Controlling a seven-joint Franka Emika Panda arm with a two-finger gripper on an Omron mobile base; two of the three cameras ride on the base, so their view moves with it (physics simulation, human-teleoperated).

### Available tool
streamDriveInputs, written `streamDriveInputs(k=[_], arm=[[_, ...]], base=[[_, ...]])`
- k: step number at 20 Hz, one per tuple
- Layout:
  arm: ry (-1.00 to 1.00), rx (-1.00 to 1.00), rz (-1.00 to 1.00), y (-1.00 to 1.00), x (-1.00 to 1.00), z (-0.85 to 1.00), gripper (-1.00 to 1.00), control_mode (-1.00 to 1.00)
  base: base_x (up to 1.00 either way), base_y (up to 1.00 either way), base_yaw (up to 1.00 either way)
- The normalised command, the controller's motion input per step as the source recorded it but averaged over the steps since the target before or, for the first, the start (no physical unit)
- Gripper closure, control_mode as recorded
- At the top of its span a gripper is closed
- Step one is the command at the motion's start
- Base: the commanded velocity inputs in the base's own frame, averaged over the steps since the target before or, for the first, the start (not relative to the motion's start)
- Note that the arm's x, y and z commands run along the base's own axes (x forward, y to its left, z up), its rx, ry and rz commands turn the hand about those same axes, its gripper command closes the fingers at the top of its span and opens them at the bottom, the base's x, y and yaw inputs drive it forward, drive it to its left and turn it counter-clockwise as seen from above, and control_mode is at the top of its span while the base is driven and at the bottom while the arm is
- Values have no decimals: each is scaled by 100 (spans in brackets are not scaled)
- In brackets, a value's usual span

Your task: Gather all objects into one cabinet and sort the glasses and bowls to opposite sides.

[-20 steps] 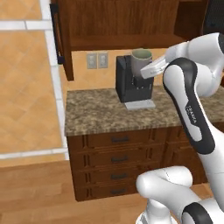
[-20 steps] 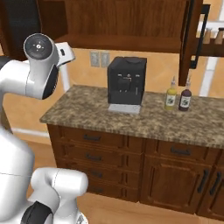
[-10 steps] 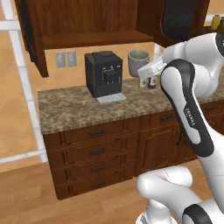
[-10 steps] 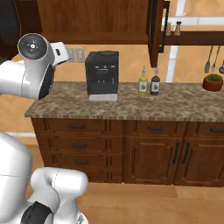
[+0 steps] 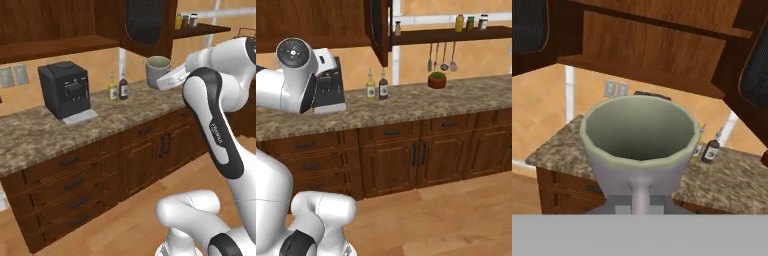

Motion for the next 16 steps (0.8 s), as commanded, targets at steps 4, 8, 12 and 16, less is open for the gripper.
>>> streamDriveInputs(k=[4,8,12,16], arm=[[0,0,0,0,0,0,100,100],[0,0,0,0,0,0,100,100],[0,0,0,0,0,0,100,100],[0,0,0,0,0,0,100,100]], base=[[-58,0,-30],[-63,-2,-27],[-43,-15,-45],[-9,-22,-64]])
